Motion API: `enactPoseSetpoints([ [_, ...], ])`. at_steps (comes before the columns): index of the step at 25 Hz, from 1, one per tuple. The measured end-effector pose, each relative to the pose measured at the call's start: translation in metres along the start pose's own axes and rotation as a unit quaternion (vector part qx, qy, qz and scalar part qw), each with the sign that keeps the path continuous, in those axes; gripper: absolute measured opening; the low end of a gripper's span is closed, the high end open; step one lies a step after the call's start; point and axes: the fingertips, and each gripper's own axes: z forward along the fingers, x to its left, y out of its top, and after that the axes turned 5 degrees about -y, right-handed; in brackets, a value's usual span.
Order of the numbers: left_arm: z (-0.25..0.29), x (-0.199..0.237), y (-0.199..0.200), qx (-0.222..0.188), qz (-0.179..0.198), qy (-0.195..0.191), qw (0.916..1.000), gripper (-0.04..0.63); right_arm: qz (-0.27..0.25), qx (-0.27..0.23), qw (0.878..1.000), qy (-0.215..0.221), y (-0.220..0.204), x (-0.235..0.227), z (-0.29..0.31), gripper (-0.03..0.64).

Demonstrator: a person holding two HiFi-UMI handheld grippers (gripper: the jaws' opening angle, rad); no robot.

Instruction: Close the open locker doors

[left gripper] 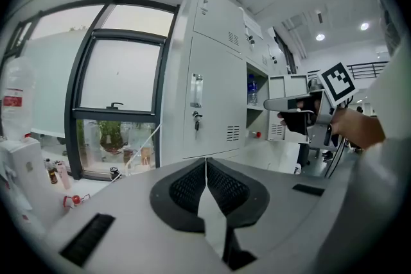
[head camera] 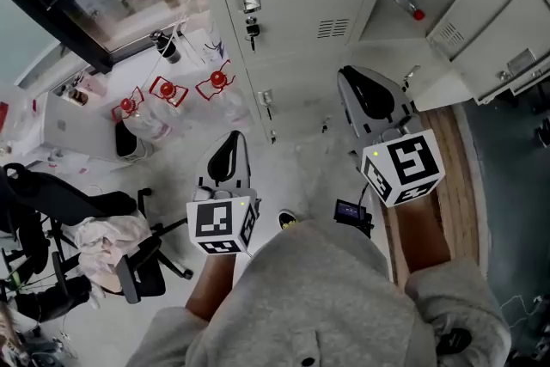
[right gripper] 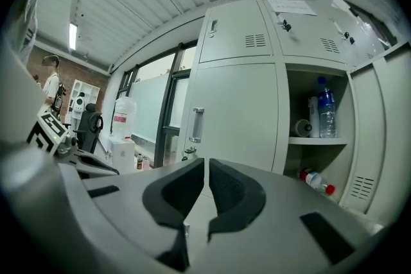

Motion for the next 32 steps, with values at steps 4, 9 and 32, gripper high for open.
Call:
enactPoseSetpoints([
  [4, 0.012, -0.014, -0.005, 0.009, 0.007, -0.021, 0.9997, 0.012, 0.015, 0.005, 1.0, -0.02, -0.011, -0.011, -0.012, 0.043],
  [9, 0.024, -0.034, -0.004, 0.02, 0.024, -0.04, 0.9987, 0.011, 0.024, 0.011, 0.999, -0.03, -0.018, -0.02, -0.023, 0.044],
  [32, 0.071, -0.148, 0.016, 0.027, 0.026, -0.082, 0.996, 0.012, 0.027, 0.017, 0.993, -0.113, -0.033, -0.163, -0.127, 0.044],
])
